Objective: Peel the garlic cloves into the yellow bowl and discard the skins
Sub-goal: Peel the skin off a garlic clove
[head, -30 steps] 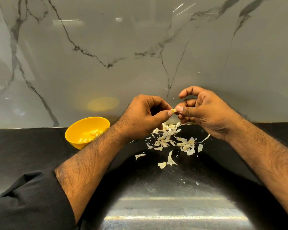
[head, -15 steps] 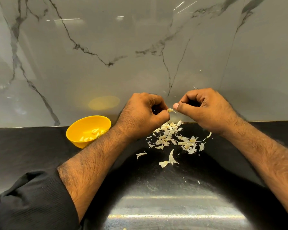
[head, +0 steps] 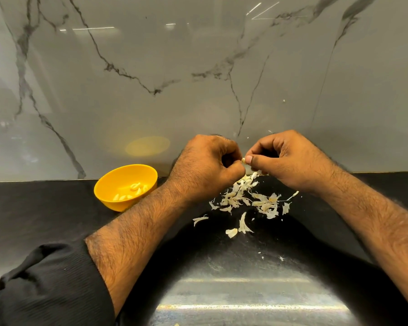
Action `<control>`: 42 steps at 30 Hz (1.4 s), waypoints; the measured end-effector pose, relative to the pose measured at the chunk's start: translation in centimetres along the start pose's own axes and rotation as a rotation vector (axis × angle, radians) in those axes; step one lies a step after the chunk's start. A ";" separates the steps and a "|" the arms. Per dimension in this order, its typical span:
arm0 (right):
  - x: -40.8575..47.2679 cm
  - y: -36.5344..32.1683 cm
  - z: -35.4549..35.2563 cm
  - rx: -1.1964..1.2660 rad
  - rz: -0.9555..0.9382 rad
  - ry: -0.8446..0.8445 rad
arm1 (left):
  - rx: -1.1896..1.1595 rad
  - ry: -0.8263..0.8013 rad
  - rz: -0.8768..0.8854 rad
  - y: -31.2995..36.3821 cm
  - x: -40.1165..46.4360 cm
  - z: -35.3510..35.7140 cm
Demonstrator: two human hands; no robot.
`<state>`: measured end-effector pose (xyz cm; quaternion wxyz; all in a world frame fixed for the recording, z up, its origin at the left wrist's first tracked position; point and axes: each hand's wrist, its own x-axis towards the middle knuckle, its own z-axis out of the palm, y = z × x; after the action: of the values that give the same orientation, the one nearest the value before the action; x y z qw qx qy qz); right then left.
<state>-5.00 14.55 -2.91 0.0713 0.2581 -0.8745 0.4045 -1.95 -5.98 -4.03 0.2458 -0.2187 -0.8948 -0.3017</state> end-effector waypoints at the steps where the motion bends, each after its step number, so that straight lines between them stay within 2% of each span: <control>1: 0.0 0.0 0.0 0.019 0.008 -0.019 | -0.003 0.000 0.000 0.0 0.0 0.0; 6: 0.1 0.5 -0.3 0.169 0.056 -0.073 | -0.053 0.011 -0.018 -0.1 0.1 0.0; 17: 0.3 1.2 -0.4 0.326 0.097 -0.129 | -0.186 0.010 -0.046 -0.4 0.2 -0.4; 28: 0.4 1.2 -0.3 0.217 0.090 -0.147 | -0.177 -0.005 -0.039 -0.5 0.3 -0.3; 42: 0.3 1.1 -1.0 0.451 0.157 -0.108 | -0.178 0.028 -0.193 -1.5 0.5 -0.9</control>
<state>-5.93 15.73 -2.87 -0.0668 0.2201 -0.7818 0.5795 -2.86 -7.51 -3.73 0.2079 -0.1481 -0.8779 -0.4052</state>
